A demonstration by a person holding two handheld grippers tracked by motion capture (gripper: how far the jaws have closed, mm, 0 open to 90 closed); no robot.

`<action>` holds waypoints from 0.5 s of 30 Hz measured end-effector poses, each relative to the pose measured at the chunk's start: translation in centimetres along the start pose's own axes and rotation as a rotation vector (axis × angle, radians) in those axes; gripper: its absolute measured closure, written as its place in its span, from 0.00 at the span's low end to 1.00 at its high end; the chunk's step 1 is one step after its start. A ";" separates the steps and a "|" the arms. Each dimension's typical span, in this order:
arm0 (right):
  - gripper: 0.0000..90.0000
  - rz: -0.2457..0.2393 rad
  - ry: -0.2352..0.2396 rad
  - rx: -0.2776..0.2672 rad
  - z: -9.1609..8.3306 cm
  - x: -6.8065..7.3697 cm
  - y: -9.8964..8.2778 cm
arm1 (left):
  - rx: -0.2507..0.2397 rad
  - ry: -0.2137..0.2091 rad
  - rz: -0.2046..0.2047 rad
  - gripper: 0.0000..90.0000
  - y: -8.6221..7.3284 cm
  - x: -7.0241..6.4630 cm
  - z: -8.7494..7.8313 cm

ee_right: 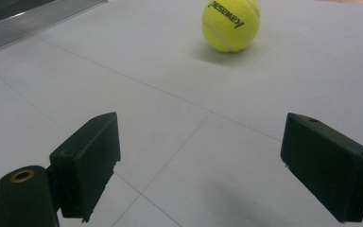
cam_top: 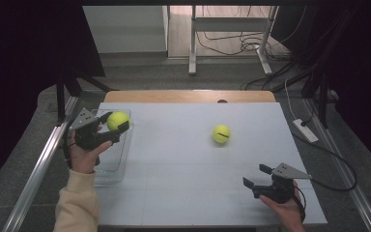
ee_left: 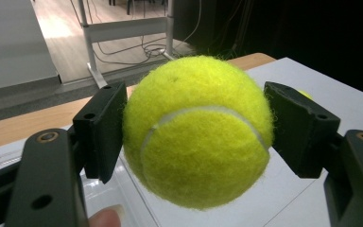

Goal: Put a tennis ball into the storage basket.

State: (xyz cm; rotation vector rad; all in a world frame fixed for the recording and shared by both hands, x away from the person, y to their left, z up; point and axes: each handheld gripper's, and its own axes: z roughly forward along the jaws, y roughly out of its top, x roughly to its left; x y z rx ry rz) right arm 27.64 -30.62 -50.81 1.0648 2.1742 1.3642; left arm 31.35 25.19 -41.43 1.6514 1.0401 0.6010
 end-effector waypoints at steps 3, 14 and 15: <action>0.14 -0.002 0.000 0.001 0.0 0.0 0.0 | 0.001 0.002 -0.002 0.30 0.0 0.1 0.0; 0.14 0.001 0.000 0.000 0.0 0.0 0.0 | 0.007 0.015 -0.013 0.30 -0.2 0.6 -0.1; 0.14 0.001 0.001 0.000 0.0 0.0 0.0 | 0.007 0.018 -0.015 0.30 -0.2 0.7 -0.1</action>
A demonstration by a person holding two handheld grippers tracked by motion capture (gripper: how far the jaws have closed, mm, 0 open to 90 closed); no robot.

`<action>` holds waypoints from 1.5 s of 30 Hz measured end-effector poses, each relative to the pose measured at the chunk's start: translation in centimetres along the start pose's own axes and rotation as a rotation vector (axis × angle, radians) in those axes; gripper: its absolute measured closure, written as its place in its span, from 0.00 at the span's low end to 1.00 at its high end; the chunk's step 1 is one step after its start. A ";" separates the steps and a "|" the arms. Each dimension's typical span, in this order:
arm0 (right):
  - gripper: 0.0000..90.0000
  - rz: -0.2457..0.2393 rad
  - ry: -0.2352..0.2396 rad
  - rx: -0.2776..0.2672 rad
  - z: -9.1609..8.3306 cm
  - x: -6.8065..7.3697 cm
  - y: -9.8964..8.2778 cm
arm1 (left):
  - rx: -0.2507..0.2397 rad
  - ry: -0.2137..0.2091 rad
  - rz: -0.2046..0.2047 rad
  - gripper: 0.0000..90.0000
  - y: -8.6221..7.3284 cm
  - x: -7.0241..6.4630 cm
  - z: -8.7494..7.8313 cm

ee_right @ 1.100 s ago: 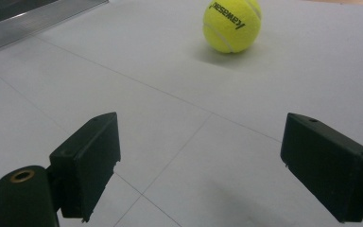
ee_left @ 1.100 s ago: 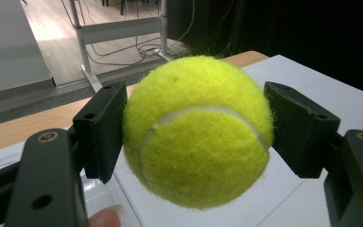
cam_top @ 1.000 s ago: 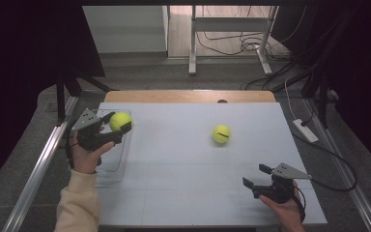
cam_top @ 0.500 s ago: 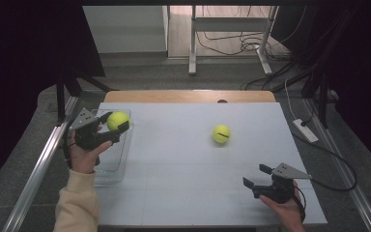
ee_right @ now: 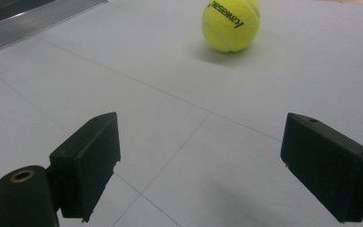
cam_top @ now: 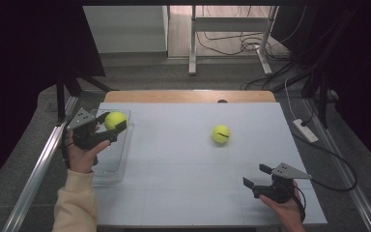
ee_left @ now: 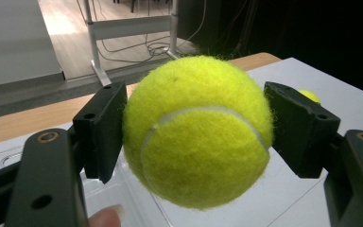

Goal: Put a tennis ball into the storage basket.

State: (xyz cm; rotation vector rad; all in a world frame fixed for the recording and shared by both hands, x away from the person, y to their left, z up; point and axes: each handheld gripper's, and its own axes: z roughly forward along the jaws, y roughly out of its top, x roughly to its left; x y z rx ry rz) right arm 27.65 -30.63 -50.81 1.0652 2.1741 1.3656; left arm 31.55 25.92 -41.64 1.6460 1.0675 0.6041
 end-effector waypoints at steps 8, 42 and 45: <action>0.14 0.008 -0.001 -0.002 0.0 -0.1 0.0 | 0.019 0.040 -0.002 0.30 0.5 0.9 -0.2; 0.14 0.015 -0.004 -0.009 -0.1 -0.2 0.0 | 0.176 0.170 -0.047 0.30 1.4 6.0 1.8; 0.14 0.013 -0.003 -0.009 -0.1 -0.2 0.1 | 0.190 0.176 -0.056 0.30 1.3 6.4 2.1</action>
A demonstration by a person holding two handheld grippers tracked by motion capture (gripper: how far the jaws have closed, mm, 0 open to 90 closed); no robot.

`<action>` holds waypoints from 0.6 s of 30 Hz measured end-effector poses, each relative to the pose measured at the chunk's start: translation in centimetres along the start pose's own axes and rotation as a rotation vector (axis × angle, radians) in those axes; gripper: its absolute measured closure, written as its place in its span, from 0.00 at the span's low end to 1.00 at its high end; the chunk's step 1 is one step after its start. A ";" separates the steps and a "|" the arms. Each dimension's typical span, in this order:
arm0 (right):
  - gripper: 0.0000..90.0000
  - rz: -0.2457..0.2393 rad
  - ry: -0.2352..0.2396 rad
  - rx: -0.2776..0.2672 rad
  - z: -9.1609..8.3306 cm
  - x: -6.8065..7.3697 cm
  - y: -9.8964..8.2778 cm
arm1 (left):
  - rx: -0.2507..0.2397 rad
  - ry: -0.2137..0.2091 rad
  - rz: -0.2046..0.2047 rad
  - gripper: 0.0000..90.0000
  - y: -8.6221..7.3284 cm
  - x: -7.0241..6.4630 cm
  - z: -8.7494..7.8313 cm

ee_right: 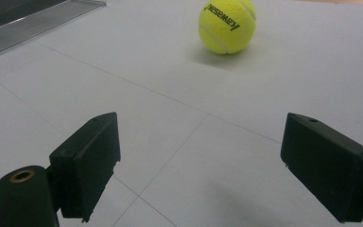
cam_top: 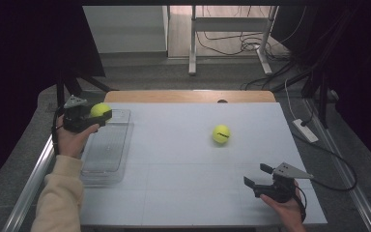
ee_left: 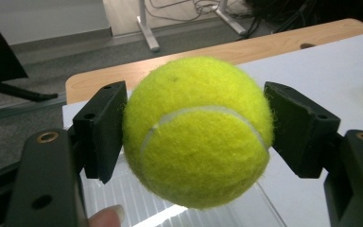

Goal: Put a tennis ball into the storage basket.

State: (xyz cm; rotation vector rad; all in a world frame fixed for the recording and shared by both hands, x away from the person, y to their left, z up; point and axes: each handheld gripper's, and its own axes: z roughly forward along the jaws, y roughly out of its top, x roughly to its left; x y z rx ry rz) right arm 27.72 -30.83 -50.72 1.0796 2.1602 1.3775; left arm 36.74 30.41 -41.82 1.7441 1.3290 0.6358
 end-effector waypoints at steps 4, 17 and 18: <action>0.14 0.000 0.000 0.001 0.0 0.0 0.0 | 0.021 0.007 -0.005 0.30 -0.1 0.4 0.4; 0.14 0.001 -0.001 0.003 0.0 0.0 0.0 | 0.093 0.035 -0.021 0.30 0.1 1.6 2.1; 0.14 0.001 -0.002 0.003 0.0 0.0 0.0 | 0.099 0.036 -0.021 0.30 0.1 1.6 2.3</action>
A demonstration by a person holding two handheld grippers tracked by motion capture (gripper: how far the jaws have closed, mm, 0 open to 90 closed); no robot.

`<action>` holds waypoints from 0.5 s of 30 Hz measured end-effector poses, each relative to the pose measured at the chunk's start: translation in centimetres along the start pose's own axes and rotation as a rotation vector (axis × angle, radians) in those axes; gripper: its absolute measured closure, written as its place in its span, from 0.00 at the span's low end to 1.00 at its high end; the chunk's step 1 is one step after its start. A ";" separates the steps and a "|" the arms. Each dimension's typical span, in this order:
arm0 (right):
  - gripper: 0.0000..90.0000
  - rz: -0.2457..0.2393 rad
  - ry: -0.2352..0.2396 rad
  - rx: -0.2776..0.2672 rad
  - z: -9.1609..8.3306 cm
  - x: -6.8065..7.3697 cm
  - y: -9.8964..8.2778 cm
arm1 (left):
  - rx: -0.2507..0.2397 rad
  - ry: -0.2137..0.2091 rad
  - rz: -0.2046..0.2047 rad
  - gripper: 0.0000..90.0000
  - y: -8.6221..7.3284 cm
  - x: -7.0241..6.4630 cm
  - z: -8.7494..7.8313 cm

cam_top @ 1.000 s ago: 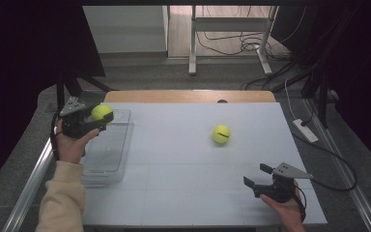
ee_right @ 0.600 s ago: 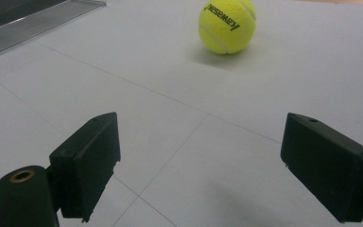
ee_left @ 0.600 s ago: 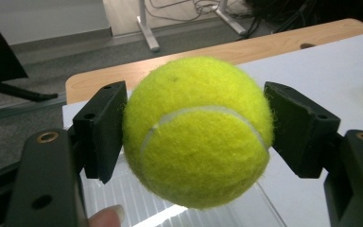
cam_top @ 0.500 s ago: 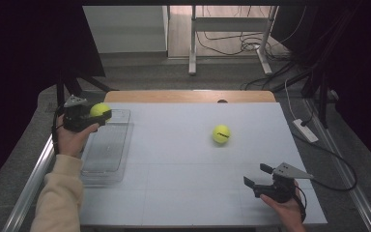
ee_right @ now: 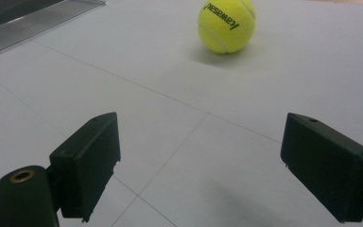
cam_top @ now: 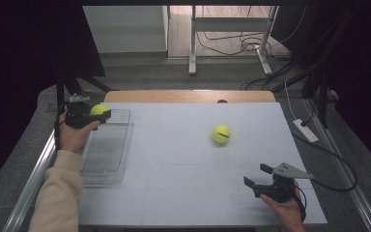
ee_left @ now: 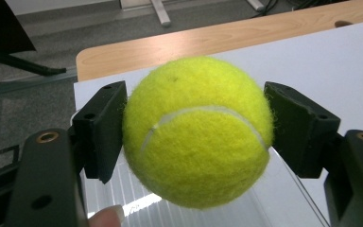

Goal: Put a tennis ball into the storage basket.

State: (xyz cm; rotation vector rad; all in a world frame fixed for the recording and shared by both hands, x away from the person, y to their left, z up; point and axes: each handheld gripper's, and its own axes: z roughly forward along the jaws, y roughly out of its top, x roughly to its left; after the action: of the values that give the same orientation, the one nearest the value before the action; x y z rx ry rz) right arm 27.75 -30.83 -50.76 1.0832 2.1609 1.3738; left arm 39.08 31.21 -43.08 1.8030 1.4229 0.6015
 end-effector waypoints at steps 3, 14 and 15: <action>0.14 -0.001 -0.001 -0.001 0.0 0.0 0.0 | 0.012 0.000 0.001 0.30 0.1 0.1 0.4; 0.14 0.003 -0.004 -0.001 -0.1 0.0 0.0 | 0.050 -0.005 -0.004 0.30 -0.1 0.2 1.6; 0.14 0.002 -0.004 -0.001 -0.1 0.0 0.0 | 0.056 -0.005 -0.005 0.30 -0.1 0.2 1.7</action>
State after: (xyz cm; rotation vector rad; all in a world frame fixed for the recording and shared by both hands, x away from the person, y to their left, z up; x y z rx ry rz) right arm 27.69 -30.92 -50.73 1.0872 2.1563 1.3723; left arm 40.36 30.96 -44.21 1.8430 1.4535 0.5598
